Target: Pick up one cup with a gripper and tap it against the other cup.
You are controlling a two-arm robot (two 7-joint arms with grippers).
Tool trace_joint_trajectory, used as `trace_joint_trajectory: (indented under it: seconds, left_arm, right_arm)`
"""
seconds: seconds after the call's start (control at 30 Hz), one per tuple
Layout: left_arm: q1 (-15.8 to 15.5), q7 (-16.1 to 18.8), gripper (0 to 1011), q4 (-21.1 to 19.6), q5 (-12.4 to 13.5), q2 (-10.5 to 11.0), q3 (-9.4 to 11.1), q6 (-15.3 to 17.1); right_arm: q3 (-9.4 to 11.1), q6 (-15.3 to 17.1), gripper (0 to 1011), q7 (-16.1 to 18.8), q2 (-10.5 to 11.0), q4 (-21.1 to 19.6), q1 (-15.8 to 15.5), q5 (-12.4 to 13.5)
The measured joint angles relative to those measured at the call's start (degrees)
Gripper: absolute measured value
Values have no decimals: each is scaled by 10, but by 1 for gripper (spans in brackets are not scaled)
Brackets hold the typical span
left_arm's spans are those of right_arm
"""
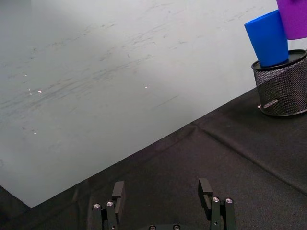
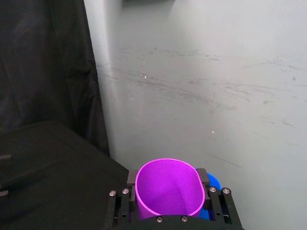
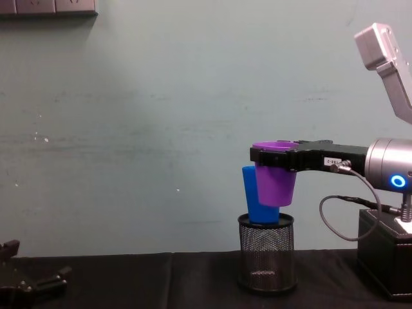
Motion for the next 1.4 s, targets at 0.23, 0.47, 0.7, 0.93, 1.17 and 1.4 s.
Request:
trace_joint_trajectory:
  seconds: [0.23,0.47,0.7,0.93,1.17,1.4]
  left_arm:
    - [0,0,1000,0,0,0,0,0]
    - [0,0,1000,0,0,0,0,0]
    - [0,0,1000,0,0,0,0,0]
    - [0,0,1000,0,0,0,0,0]
    - [0,0,1000,0,0,0,0,0]
    - [0,0,1000,0,0,0,0,0]
  right_arm:
    - [0,0,739,0,0,0,0,0]
    - [0,0,739,0,0,0,0,0]
    - [-4,-5,741,14,6,-26,-16,3]
    - [-5,15,739,4,38,-130,-82,12]
    - [3,27,739,-33,83,-244,-180,15]
    - [10,-3,739,-66,103,-290,-253,-8]
